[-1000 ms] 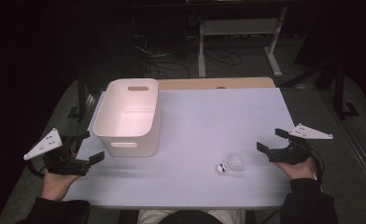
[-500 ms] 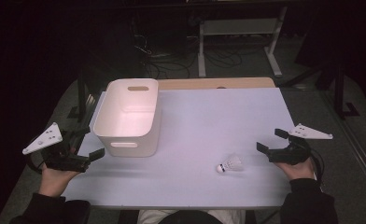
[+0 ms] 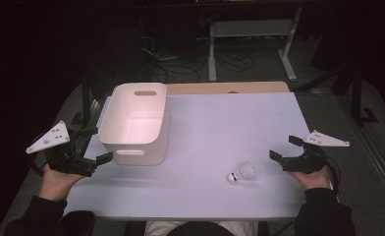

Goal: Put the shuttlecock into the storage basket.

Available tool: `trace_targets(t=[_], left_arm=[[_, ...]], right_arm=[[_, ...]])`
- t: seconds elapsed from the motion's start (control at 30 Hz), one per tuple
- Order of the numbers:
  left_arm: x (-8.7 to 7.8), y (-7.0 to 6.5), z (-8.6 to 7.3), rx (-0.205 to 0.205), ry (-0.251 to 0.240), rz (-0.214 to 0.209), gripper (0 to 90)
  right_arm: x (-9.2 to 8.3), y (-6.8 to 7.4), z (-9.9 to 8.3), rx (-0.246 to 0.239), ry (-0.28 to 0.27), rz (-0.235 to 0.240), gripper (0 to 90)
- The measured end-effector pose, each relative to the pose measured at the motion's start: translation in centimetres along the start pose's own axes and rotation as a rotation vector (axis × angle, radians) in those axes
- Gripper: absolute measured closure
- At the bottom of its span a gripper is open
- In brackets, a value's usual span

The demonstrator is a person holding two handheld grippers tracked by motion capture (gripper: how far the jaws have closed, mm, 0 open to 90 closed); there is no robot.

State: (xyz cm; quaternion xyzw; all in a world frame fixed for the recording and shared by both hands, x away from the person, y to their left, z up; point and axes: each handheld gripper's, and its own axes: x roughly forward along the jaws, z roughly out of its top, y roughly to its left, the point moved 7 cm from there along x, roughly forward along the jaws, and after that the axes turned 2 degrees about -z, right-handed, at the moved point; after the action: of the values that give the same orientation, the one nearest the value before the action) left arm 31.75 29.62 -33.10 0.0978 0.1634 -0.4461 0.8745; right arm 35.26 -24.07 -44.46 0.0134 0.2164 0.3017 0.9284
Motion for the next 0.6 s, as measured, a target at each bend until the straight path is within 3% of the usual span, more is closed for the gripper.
trace_targets(t=[0.37,0.6], left_arm=[[1.1,-0.6,2.7,0.068,0.049,-0.026,0.0],[2.2,-1.0,3.4,0.091,0.101,-0.05,0.0]], right_arm=[[0.0,0.0,0.0,0.0,-0.002,0.002,0.0],[0.0,0.1,0.0,-0.004,-0.003,0.004,0.0]])
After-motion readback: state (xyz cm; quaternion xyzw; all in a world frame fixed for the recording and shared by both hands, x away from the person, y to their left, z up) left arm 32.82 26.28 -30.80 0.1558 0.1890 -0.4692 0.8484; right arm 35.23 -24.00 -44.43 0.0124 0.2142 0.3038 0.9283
